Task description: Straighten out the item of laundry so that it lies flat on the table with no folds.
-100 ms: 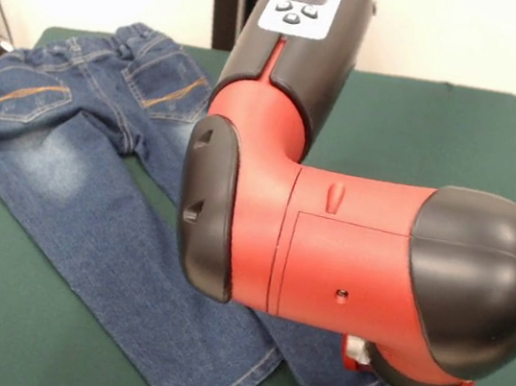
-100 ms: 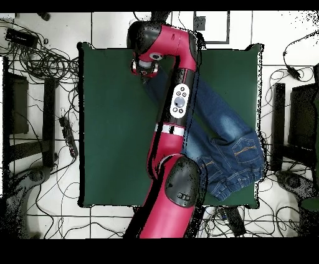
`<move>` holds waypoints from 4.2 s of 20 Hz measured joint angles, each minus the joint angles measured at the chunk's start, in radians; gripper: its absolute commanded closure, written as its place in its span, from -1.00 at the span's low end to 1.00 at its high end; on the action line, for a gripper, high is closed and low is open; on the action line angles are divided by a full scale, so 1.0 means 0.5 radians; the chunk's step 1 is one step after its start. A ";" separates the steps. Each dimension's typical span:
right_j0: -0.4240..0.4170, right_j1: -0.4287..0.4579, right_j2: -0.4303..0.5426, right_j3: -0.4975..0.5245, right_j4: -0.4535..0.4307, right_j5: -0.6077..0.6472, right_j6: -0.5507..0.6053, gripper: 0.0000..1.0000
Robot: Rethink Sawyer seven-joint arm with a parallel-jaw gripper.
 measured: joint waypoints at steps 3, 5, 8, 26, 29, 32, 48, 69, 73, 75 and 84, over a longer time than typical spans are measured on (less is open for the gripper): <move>0.040 0.004 -0.031 0.001 0.067 0.000 0.000 1.00; 0.074 0.007 -0.054 0.004 0.108 0.001 0.000 1.00; 0.122 0.008 -0.107 0.022 0.180 0.001 0.000 1.00; 0.198 -0.009 -0.343 0.084 0.504 0.000 0.000 -1.00; 0.210 -0.008 -0.354 0.091 0.531 -0.001 0.000 -1.00; 0.227 -0.010 -0.390 0.098 0.554 -0.001 0.000 -1.00; 0.241 -0.176 -0.666 0.211 0.736 0.000 0.000 -1.00; 0.111 -0.535 -1.134 0.380 0.997 -0.007 0.000 -1.00; 0.111 -0.508 -1.139 0.341 0.966 -0.024 0.000 -1.00; 0.110 -0.497 -1.139 0.325 0.951 -0.024 0.000 -1.00; 0.069 -0.427 -1.139 0.254 0.859 -0.026 0.000 -1.00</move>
